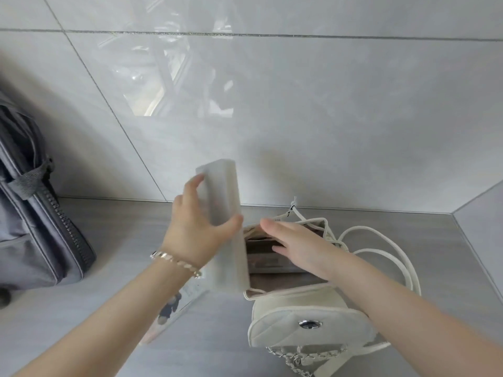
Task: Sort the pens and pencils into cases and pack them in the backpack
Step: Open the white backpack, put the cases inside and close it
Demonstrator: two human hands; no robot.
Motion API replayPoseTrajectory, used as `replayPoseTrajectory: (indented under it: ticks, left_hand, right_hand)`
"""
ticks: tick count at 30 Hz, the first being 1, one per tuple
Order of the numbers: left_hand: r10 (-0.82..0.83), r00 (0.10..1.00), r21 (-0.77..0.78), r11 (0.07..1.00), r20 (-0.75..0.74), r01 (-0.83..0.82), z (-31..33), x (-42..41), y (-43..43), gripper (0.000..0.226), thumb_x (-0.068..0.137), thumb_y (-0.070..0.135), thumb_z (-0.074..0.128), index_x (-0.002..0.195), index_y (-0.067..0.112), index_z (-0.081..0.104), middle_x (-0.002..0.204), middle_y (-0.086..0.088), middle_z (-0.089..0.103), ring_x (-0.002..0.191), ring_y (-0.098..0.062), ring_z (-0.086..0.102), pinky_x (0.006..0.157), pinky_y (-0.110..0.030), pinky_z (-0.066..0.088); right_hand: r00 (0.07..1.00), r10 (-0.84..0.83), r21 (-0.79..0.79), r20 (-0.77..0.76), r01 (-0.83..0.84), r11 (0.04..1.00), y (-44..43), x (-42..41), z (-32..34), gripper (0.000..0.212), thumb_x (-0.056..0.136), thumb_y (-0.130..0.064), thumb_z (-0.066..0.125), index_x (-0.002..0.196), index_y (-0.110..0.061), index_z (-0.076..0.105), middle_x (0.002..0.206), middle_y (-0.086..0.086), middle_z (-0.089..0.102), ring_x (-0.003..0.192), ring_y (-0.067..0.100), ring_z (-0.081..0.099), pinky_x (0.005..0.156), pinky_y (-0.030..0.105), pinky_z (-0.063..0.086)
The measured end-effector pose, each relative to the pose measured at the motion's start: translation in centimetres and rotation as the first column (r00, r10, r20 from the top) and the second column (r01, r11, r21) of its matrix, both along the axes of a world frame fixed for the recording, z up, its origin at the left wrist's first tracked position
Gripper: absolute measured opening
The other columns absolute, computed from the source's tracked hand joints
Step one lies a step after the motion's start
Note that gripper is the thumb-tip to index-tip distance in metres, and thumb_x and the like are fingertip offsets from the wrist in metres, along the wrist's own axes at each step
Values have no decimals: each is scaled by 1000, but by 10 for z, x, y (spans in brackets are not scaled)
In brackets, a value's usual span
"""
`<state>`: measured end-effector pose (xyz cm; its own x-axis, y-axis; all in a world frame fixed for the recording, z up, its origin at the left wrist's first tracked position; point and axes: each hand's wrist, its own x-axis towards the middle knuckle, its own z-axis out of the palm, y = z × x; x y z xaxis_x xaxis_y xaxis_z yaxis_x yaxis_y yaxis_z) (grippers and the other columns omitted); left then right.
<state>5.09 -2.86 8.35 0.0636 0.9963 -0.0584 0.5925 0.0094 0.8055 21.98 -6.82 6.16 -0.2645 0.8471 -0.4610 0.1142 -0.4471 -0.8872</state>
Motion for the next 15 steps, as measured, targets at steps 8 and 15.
replayPoseTrajectory:
  ticks: [8, 15]
  left_hand:
    - [-138, 921, -205, 953, 365, 224, -15, 52, -5, 37, 86, 18, 64, 116, 19, 43, 86, -2, 56, 84, -22, 61, 76, -32, 57]
    - [-382, 677, 114, 816, -629, 566, -63, 18, -11, 25, 78, 40, 56, 68, 21, 70, 133, -17, 53, 120, -38, 51, 90, -44, 48]
  right_hand:
    - [999, 1, 140, 53, -8, 990, -2, 39, 9, 32, 81, -24, 68, 112, -24, 63, 112, -8, 69, 106, 6, 63, 95, 24, 48]
    - [888, -412, 287, -204, 457, 842, -14, 51, -8, 29, 70, -28, 64, 99, -28, 61, 93, -18, 71, 90, 0, 65, 81, 21, 51]
